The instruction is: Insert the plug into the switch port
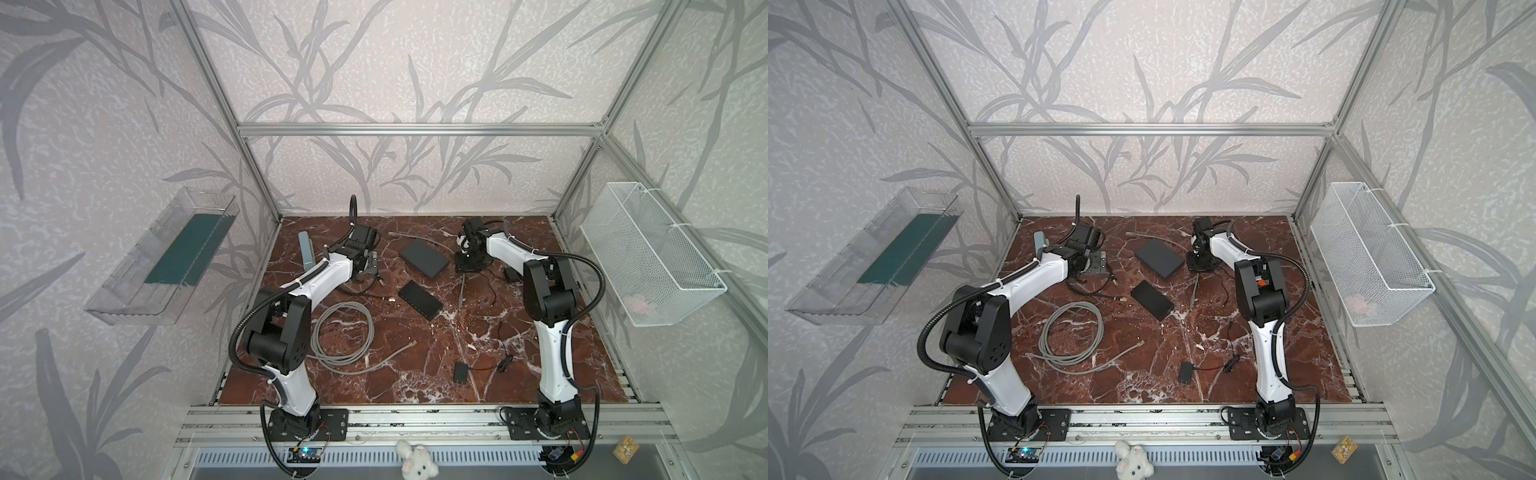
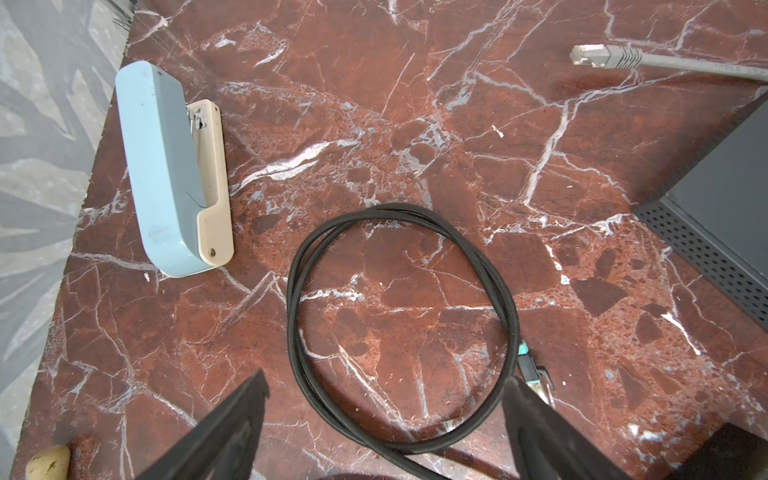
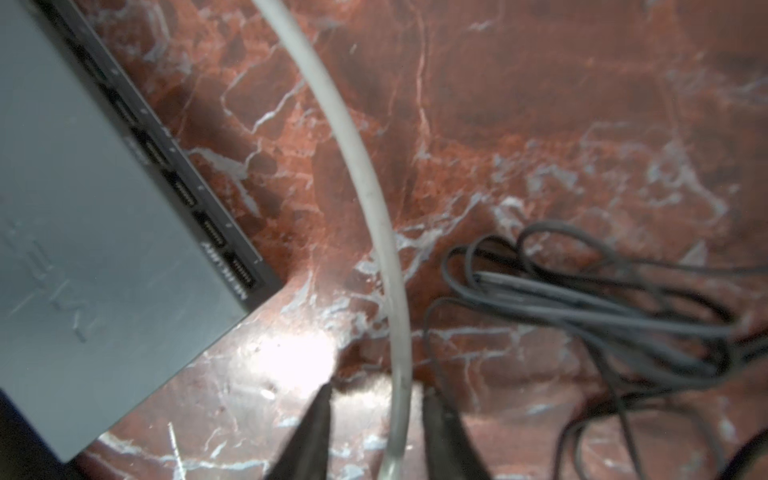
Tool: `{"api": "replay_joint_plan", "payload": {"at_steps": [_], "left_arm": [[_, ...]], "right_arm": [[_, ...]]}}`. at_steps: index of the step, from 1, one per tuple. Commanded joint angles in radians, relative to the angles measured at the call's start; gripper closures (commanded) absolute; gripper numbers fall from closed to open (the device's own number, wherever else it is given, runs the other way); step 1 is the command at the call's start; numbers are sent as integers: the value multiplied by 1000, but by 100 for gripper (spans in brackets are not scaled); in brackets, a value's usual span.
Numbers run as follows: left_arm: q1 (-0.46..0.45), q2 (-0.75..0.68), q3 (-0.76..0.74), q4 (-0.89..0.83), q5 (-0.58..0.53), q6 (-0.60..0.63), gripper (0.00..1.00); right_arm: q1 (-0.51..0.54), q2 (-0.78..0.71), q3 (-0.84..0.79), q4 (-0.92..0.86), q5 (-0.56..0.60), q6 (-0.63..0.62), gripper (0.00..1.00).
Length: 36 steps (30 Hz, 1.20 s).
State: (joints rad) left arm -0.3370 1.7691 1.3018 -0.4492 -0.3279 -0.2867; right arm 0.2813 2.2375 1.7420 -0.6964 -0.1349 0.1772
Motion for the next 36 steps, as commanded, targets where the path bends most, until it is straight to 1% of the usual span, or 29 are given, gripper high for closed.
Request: {"api": "replay_joint_plan", "payload": {"at_steps": [1,3,5,6,9,11,13,16,19,24,27,32,34,36], "left_arm": [[3,15,34,-21,11,9,10],[3,17,35,-19,19,12,10],[3,19,34,-16,25,14,10],[3,19,34,-14,29,13,10],[3,17,31,-11,48,21,10],[1,13,27,-5,55,22,10],[1,8,18,3,64,26,10],[1,9,9,17,82,34,10],[1,16,15,20,96,43,10],[1,15,21,17,102,41,10],[1,15,25,17,106,44,10],[1,2,25,14,104,52,10],[1,-2,25,13,107,52,10],[0,-9,28,9,123,48,10]], "right_arm": [[-1,-125,-44,-78,-37,4,50],[-1,-213,-99,-94,-59,23,44],[-1,-301,-175,-109,-56,50,38],[-3,-345,-223,-123,-31,74,37],[-20,-452,-393,-143,46,147,38],[-42,-517,-510,-140,91,205,42],[-67,-590,-624,-113,101,258,48],[-92,-632,-724,-67,76,293,56],[-93,-629,-763,-55,57,310,63],[-93,-634,-826,-1,55,329,66],[-93,-607,-831,20,50,335,75],[-91,-601,-863,40,54,349,83],[-91,-603,-868,52,55,335,89],[-89,-613,-863,69,44,298,92]]}}
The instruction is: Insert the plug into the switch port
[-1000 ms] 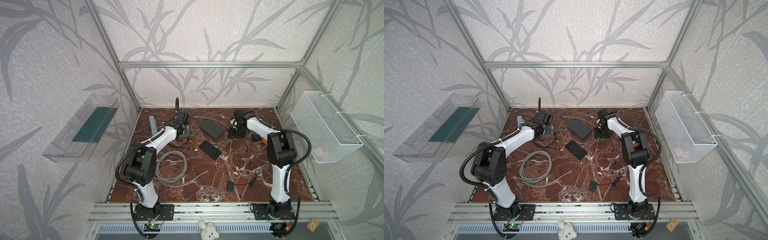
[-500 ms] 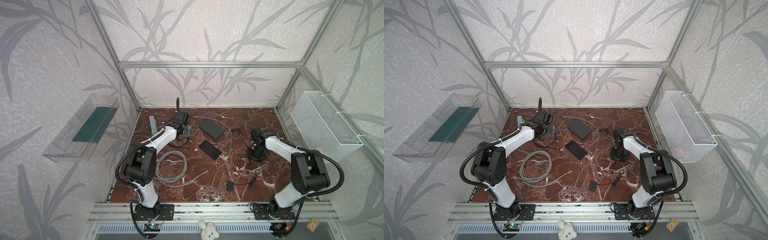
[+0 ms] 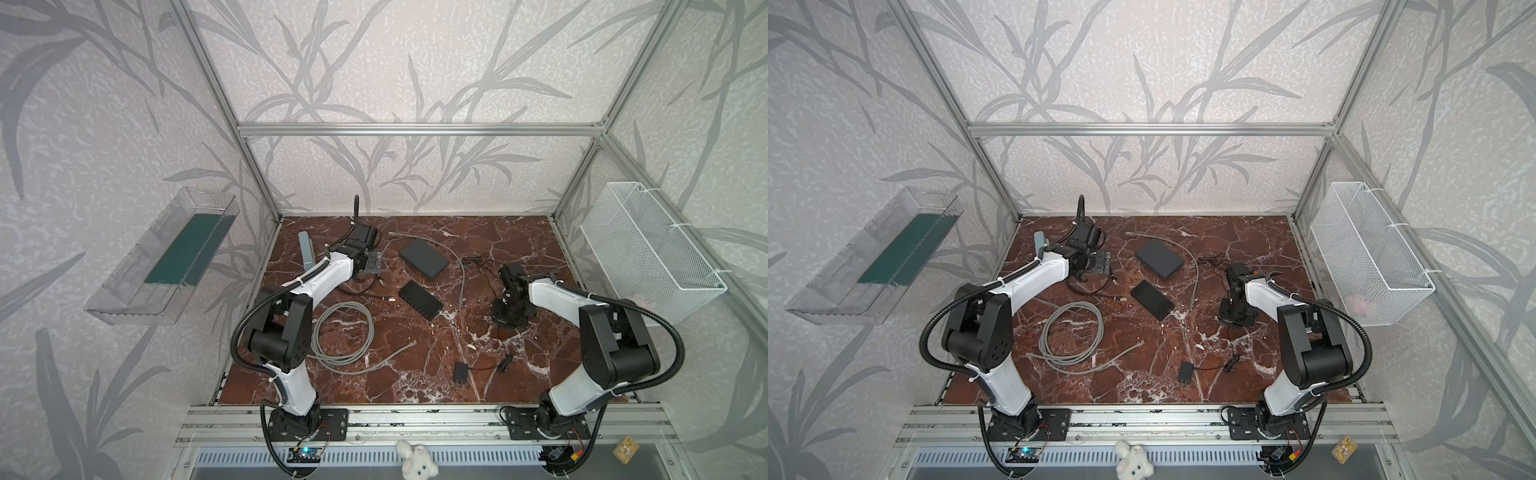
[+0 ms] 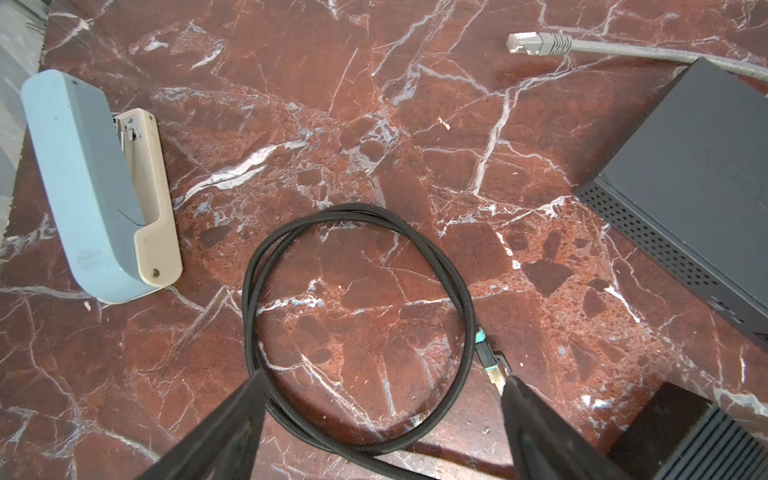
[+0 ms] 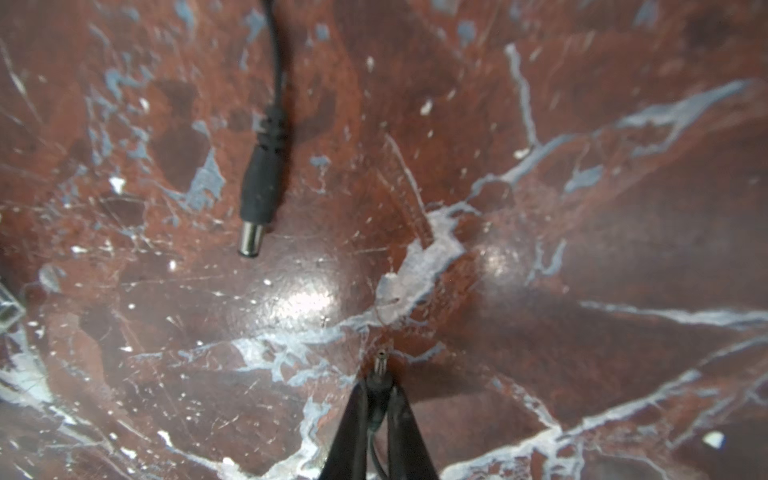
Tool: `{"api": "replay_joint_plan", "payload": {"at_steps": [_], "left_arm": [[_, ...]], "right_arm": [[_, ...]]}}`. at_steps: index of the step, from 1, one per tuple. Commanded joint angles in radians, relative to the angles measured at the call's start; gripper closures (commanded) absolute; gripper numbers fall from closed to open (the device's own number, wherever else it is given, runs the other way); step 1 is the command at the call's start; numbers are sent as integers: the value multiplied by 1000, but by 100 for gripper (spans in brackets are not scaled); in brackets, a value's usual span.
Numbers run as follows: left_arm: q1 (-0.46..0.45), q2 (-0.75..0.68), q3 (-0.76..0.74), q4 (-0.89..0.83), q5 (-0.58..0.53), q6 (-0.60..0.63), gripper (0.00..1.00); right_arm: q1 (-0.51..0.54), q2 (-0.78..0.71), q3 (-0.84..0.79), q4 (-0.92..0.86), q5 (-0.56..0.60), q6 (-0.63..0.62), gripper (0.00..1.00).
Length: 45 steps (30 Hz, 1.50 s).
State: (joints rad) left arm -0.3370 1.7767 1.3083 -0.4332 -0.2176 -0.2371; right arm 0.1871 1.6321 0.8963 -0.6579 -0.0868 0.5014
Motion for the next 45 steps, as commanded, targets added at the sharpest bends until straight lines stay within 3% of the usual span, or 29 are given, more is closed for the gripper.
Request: {"api": "replay_joint_plan", "payload": {"at_steps": [1,5,10,16,20,29,35,45], "left_arm": [[1,-21,26,-11,34,-6,11],[0,-33,59,-50,217,-46,12],[-17,6,56,-15,657,-163,24],[-37,116,59,40,1000,-221,40],[-70,182,69,88,1139,-253,48],[-122,278,130,75,1197,-273,58],[-138,292,126,97,1205,-293,66],[-144,321,159,-7,1152,-238,74]], "right_arm": [[14,-19,-8,40,-8,-58,93],[94,-63,65,58,-32,-227,94],[241,-43,123,126,-111,-468,94],[277,28,147,255,-236,-553,94],[294,46,148,337,-309,-588,92],[296,107,156,427,-439,-620,90],[298,138,192,405,-448,-629,91],[298,131,178,442,-467,-605,91]]}}
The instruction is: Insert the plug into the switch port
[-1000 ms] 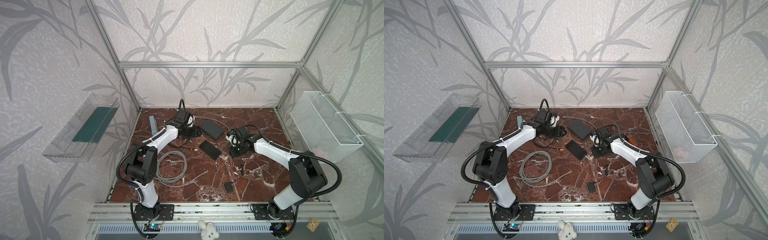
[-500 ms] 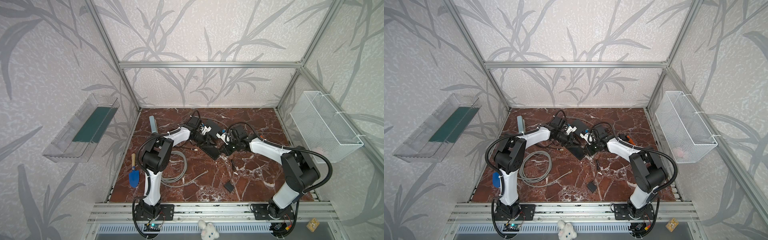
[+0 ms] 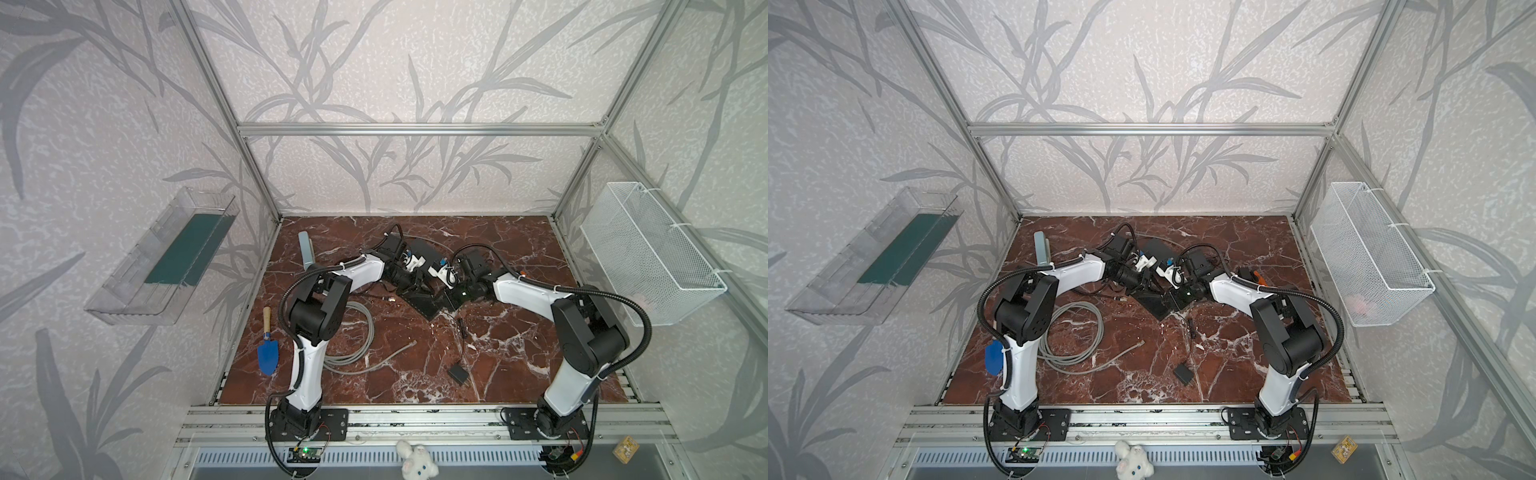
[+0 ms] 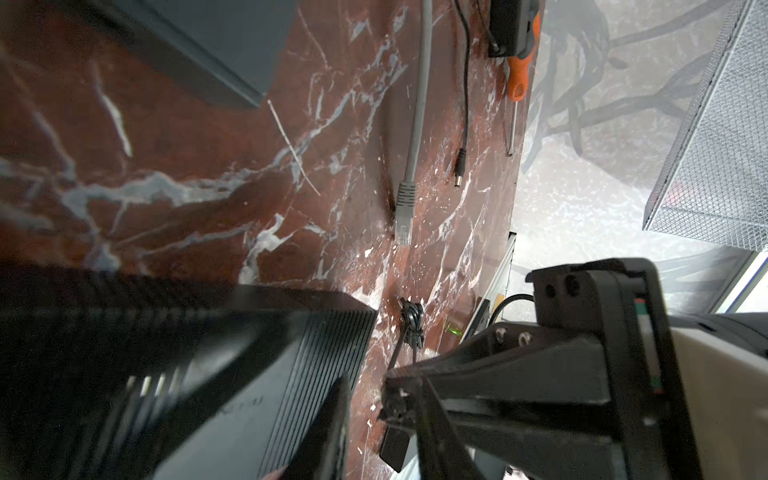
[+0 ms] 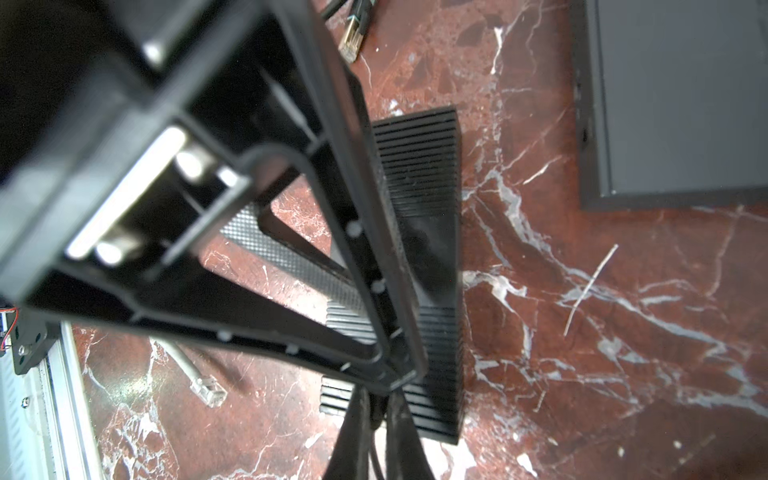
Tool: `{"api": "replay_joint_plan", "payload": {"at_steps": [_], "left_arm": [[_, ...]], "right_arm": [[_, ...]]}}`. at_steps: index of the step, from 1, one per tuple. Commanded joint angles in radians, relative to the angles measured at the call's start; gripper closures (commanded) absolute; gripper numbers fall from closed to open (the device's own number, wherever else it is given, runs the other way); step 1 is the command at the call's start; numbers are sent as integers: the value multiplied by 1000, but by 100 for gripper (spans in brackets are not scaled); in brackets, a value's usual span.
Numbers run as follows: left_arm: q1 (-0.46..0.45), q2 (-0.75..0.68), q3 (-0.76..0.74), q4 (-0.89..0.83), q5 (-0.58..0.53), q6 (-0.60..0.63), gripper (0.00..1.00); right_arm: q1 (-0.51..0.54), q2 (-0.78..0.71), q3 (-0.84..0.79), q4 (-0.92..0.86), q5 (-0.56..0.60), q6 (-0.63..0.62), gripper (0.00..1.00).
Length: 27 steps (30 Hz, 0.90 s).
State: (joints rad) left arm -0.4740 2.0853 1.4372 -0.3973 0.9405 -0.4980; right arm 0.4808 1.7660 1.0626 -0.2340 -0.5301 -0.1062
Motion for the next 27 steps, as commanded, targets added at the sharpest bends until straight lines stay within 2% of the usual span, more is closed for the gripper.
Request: {"api": "replay_joint_plan", "payload": {"at_steps": [1,5,16,19,22,25,27], "left_arm": [[-8,13,32,-46,-7,25,74],[-12,18,43,-63,0,37,76],[-23,40,75,-118,-4,69,91],[-23,43,85,-135,-17,74,92],[-20,45,93,-148,-30,77,92],[-16,49,100,-162,-31,84,92],[-11,52,104,-166,-28,85,93]], "right_arm": [[4,1,12,19,-22,6,91],[5,6,10,31,-14,20,91],[5,2,8,45,23,30,89],[3,-24,-12,47,35,32,82],[1,-88,-76,77,56,50,69],[0,-167,-179,164,77,98,57],[-1,-203,-243,246,87,136,54]]}}
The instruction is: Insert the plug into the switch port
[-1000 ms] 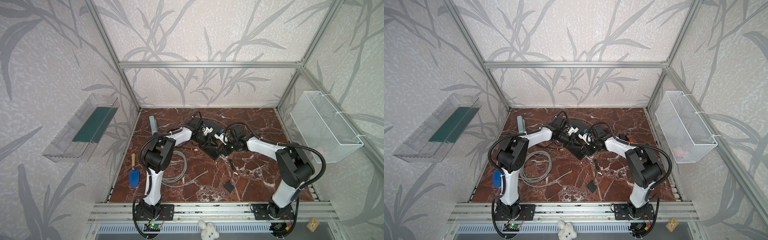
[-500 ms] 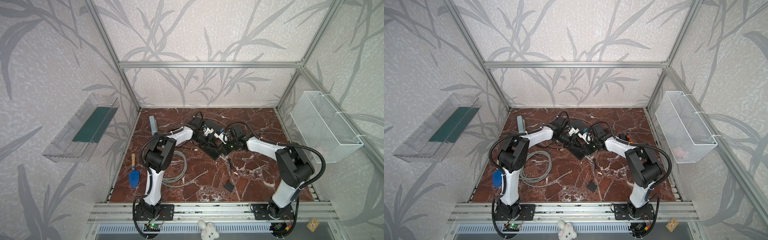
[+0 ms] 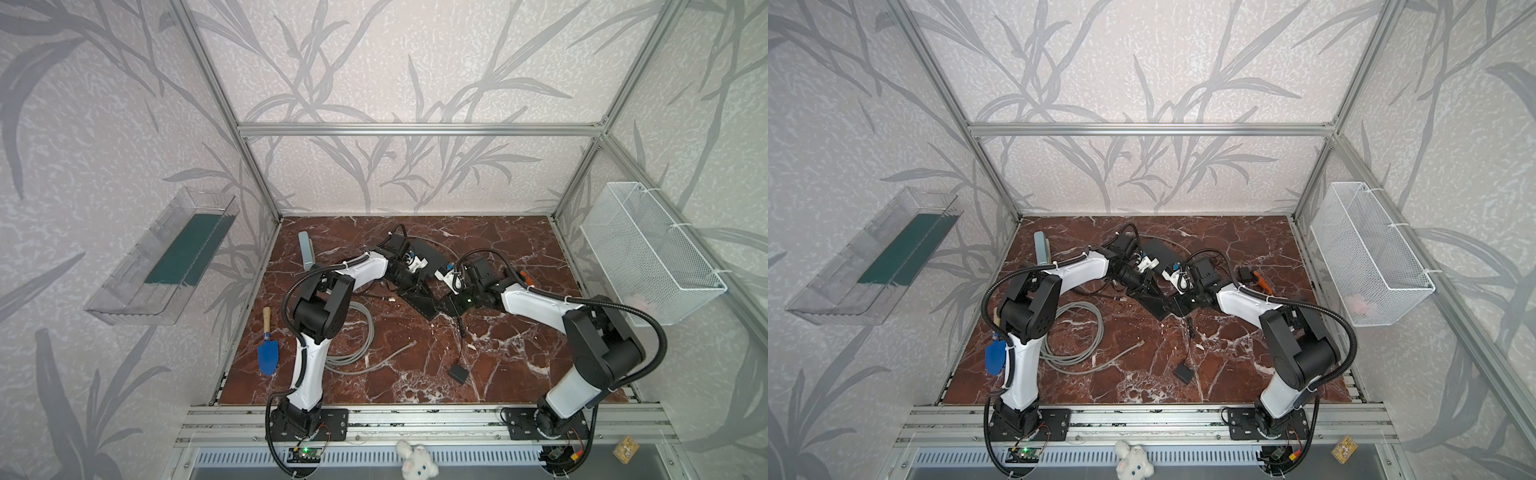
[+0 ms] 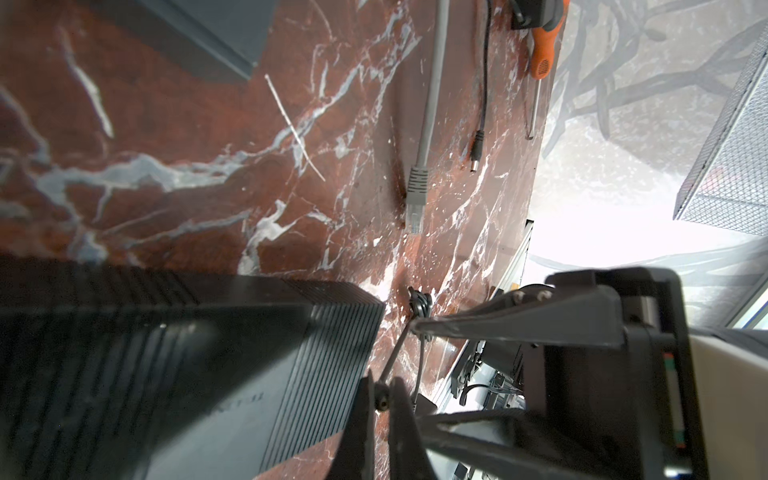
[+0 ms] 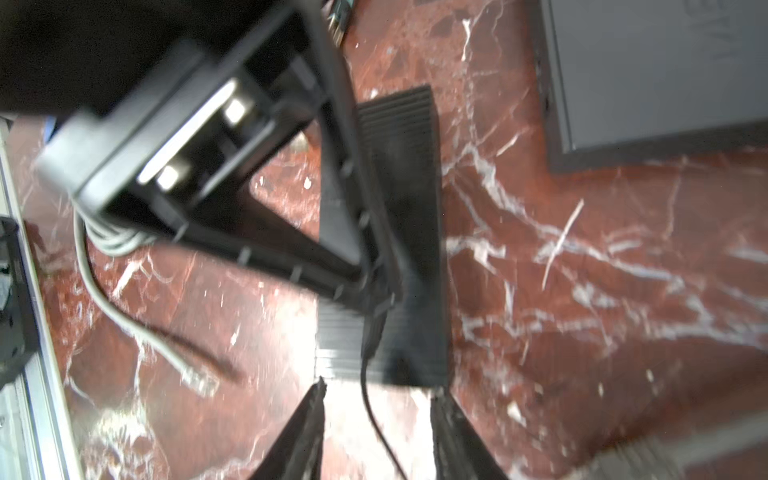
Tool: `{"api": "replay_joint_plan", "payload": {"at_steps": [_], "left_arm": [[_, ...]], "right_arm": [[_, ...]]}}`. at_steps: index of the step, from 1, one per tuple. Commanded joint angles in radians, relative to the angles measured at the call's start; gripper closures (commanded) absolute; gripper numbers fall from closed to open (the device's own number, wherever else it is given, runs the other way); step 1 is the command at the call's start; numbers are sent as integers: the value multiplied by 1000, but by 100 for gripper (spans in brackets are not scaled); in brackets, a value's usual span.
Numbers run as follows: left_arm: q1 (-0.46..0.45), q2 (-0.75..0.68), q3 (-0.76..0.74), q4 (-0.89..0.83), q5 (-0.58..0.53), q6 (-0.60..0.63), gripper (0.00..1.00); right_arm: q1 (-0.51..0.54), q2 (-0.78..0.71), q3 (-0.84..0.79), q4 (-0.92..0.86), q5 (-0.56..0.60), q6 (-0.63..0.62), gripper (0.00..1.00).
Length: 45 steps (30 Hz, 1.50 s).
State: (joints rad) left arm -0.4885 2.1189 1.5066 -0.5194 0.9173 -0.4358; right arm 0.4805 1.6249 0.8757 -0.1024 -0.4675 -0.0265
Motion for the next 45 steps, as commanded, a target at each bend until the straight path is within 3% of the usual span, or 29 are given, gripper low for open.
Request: {"api": "replay_joint_plan", "payload": {"at_steps": [1,5,14,26,45], "left_arm": [[5,21,39,-49,-3,23,93],[11,27,49,-61,8,11,93],[19,28,49,-62,29,-9,93],[22,27,46,-28,41,-42,93],[24,28,43,2,35,-76,93]], "right_arm": [[0,-78,-88,164,31,76,53],[15,-122,-212,410,85,165,53],[51,-23,-284,699,132,223,59],[63,59,-254,713,114,223,70],[73,62,-251,698,134,221,90]]}}
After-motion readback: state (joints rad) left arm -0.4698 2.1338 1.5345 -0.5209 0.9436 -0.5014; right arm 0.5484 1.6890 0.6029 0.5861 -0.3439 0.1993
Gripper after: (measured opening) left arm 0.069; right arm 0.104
